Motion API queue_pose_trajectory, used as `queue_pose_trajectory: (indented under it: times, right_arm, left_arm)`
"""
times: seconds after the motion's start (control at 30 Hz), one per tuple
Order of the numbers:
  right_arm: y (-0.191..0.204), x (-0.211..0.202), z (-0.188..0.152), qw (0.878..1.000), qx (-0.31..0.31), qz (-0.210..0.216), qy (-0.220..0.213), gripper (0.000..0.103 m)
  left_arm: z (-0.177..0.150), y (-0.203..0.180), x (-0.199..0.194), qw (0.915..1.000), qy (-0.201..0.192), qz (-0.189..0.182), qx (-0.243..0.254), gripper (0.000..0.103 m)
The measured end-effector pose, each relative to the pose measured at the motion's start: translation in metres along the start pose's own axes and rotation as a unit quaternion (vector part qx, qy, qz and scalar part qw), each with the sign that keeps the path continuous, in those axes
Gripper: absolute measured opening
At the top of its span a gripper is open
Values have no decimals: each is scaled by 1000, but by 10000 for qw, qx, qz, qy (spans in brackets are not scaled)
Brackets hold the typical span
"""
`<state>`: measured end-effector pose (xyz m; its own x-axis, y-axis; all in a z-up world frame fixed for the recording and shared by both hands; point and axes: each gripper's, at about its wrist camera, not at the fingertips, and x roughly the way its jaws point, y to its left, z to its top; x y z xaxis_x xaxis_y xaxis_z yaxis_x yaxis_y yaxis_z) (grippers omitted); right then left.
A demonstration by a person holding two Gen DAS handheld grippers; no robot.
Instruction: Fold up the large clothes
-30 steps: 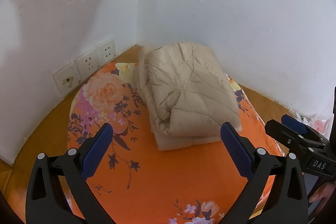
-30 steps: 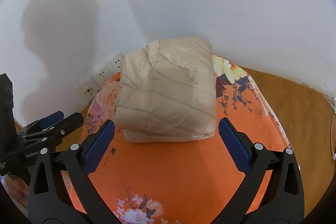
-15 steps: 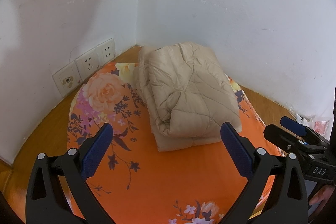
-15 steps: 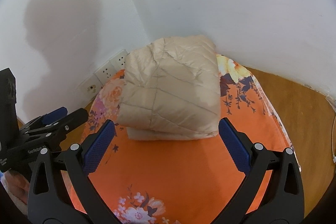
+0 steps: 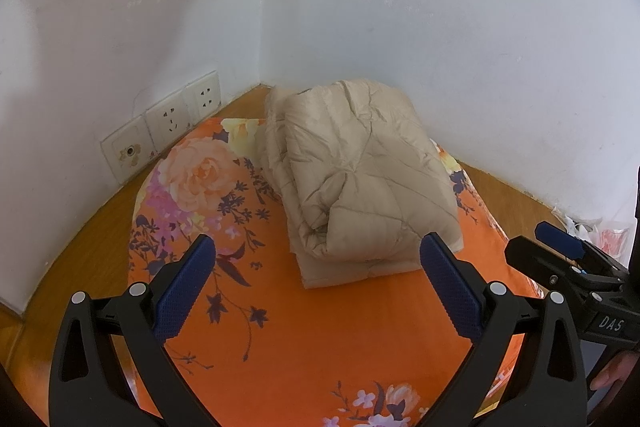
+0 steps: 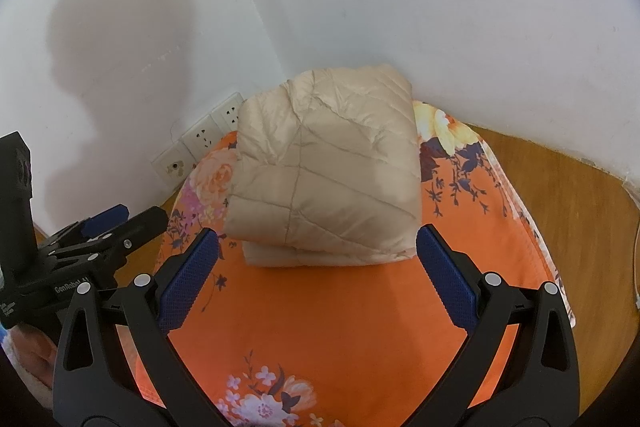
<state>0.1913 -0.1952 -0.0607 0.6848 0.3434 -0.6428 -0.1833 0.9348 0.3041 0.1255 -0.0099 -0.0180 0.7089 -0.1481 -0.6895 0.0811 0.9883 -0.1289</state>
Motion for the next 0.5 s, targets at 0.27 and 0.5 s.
queue_pose_trajectory:
  times: [0.27, 0.5]
  right_arm:
    - [0, 0, -2, 10000, 20, -8, 23, 99]
    - [0, 1, -3, 10000, 39, -8, 33, 99]
  left_arm:
    - [-2, 2, 2, 10000, 31, -10, -12, 97]
    - [-2, 1, 1, 10000, 24, -26, -24, 97]
